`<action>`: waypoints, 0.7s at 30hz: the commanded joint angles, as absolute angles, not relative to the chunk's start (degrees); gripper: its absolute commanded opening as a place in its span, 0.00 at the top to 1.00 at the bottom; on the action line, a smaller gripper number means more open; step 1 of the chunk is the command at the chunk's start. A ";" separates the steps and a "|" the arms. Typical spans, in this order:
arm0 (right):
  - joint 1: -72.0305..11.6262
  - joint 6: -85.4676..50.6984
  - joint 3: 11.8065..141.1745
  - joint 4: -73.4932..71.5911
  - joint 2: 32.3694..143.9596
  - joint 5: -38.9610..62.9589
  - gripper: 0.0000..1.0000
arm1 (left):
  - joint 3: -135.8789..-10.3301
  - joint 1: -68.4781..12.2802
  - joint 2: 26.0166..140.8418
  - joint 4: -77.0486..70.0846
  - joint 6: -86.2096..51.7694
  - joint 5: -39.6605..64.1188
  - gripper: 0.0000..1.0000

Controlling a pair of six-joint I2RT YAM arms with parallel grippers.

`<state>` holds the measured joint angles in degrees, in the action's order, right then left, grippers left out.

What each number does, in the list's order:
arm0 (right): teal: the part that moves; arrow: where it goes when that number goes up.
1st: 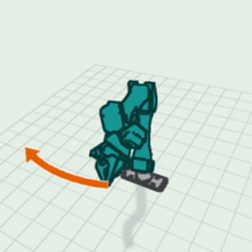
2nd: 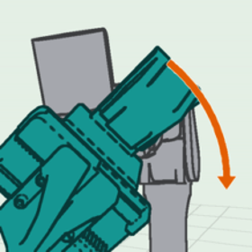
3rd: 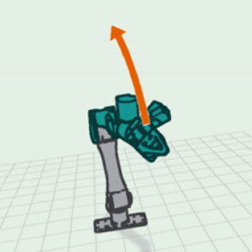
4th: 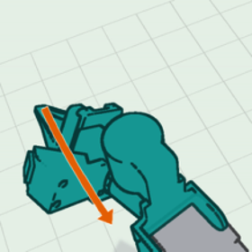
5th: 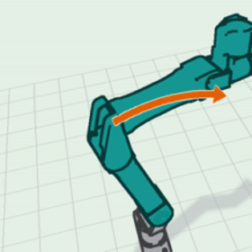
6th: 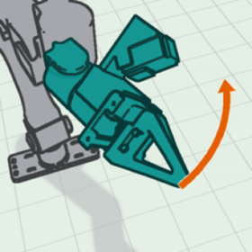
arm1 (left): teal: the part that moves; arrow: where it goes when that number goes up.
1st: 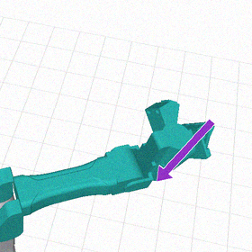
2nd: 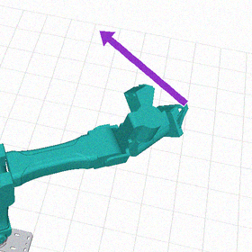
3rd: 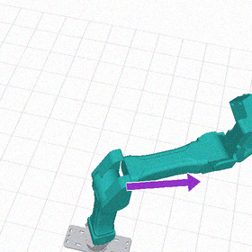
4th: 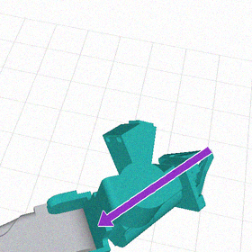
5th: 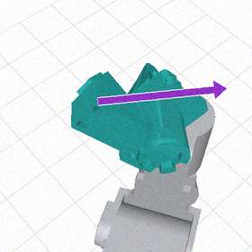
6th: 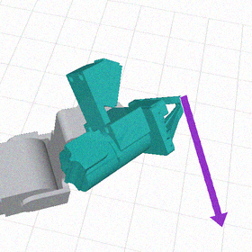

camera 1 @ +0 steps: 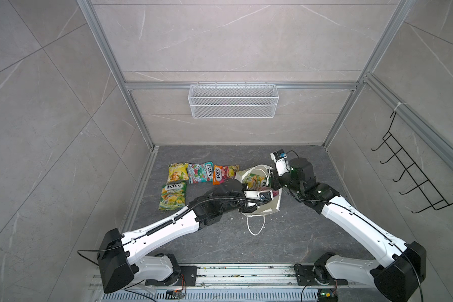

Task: Take the snacks out of the paper bag
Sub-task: Pick up the snack from the paper bag.

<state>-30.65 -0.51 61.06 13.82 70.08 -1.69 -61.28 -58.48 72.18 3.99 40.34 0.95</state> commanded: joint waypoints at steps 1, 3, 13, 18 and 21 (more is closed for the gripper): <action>-30.25 -1.95 61.62 12.88 70.31 -4.05 1.00 | -62.85 -58.36 66.92 -3.42 37.92 3.27 1.00; -30.30 -2.26 61.66 12.57 70.44 -4.52 1.00 | -62.36 -58.37 65.05 -4.39 37.32 4.23 1.00; -30.23 -3.24 61.83 11.87 70.69 -5.62 1.00 | -59.64 -56.39 58.97 -3.66 33.55 3.70 1.00; -30.15 -3.51 61.34 11.93 69.83 -6.62 1.00 | -56.35 -51.38 53.94 -5.21 26.15 5.05 1.00; -30.05 -3.54 60.99 11.73 69.35 -7.01 1.00 | -55.40 -48.67 50.51 -3.40 23.29 4.35 1.00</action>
